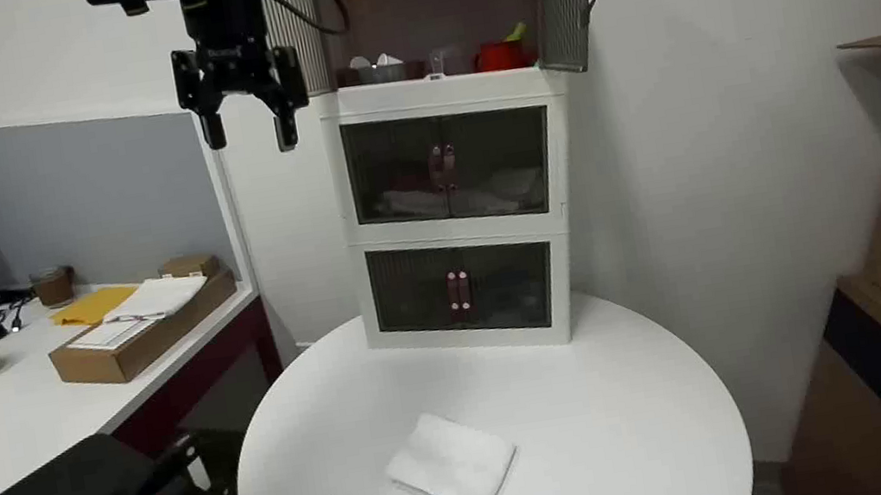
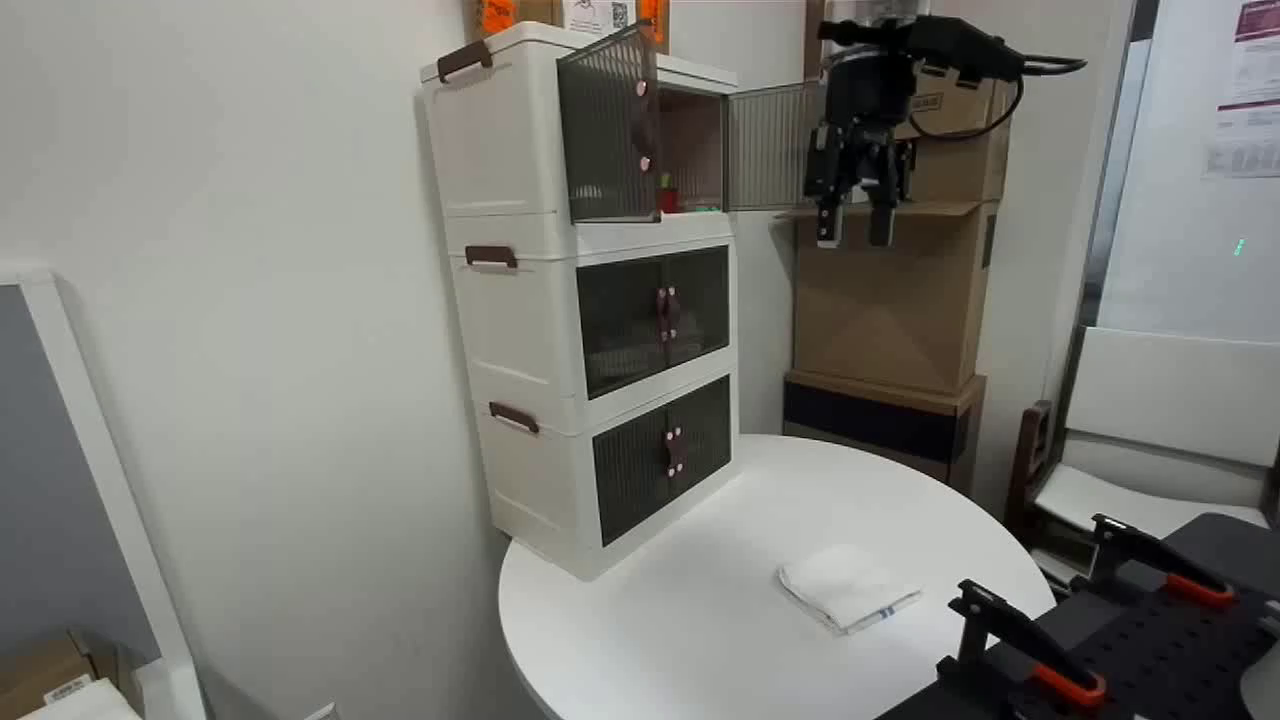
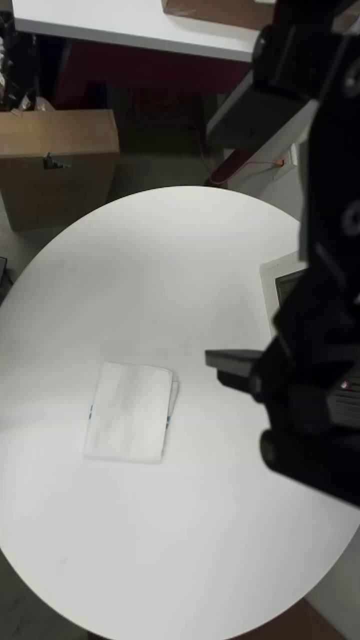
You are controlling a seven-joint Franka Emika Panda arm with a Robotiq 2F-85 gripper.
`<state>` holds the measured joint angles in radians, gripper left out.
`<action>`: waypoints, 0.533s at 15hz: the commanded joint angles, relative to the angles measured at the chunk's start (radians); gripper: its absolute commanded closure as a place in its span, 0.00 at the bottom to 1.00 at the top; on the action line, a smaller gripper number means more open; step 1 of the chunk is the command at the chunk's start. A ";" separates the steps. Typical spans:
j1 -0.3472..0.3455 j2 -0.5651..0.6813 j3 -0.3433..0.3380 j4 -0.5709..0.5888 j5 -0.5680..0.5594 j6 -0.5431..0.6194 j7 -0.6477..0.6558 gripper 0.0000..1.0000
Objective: Remove the jug from the topmost shelf
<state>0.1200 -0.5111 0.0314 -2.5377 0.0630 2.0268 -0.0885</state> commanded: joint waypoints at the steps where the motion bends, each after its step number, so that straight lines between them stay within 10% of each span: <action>1: -0.006 0.000 0.005 0.002 0.003 -0.002 -0.002 0.00; 8: -0.071 0.097 0.036 0.069 -0.024 0.345 0.177 0.00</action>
<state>0.0876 -0.4815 0.0465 -2.5306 0.0560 2.2530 0.0101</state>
